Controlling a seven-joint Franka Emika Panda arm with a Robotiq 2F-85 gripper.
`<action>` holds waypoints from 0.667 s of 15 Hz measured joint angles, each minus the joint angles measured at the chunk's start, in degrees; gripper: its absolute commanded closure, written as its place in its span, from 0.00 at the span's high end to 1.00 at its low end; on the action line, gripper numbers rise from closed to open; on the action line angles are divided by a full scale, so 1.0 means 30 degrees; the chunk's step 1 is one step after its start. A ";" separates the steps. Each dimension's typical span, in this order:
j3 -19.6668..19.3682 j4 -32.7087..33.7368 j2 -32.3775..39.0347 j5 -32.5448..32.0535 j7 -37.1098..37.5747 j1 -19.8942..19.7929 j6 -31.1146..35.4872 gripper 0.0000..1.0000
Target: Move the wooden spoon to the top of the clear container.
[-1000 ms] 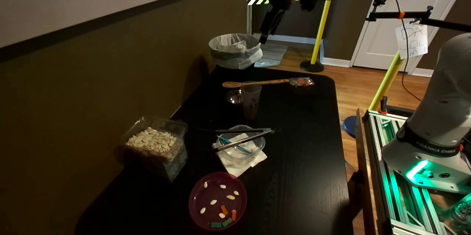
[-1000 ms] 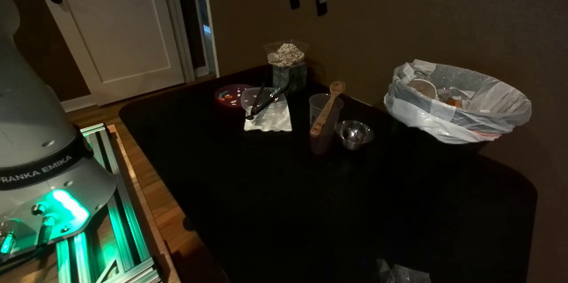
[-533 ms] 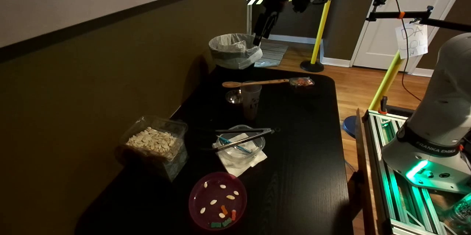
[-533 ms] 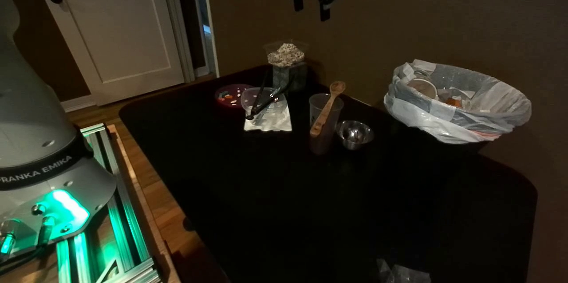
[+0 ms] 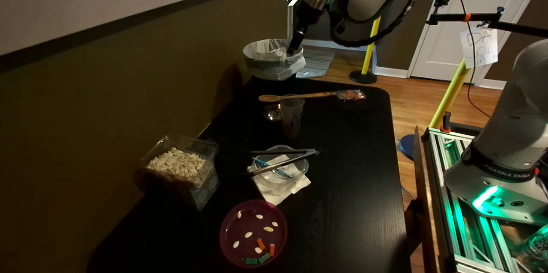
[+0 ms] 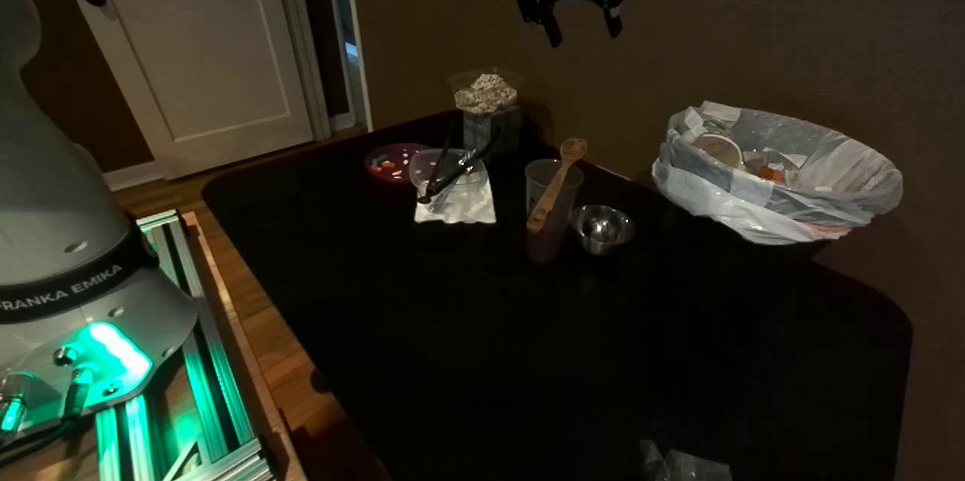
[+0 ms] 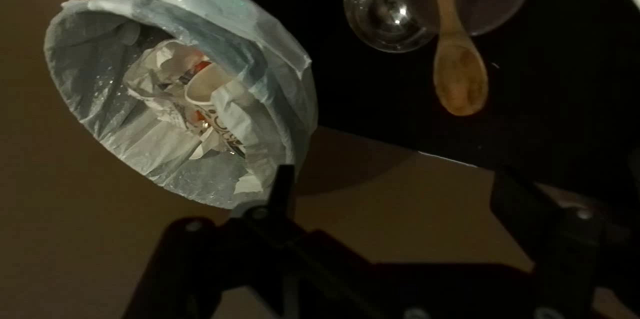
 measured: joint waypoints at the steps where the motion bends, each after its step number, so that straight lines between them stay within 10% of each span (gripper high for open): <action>1: 0.0318 0.0141 0.0454 -0.0988 0.0305 -0.0573 0.0365 1.00; 6: 0.0541 0.0616 0.1076 -0.1649 0.0241 -0.1010 0.0300 1.00; 10: 0.0460 0.0500 0.2188 0.1868 -0.3808 0.0101 -0.1333 1.00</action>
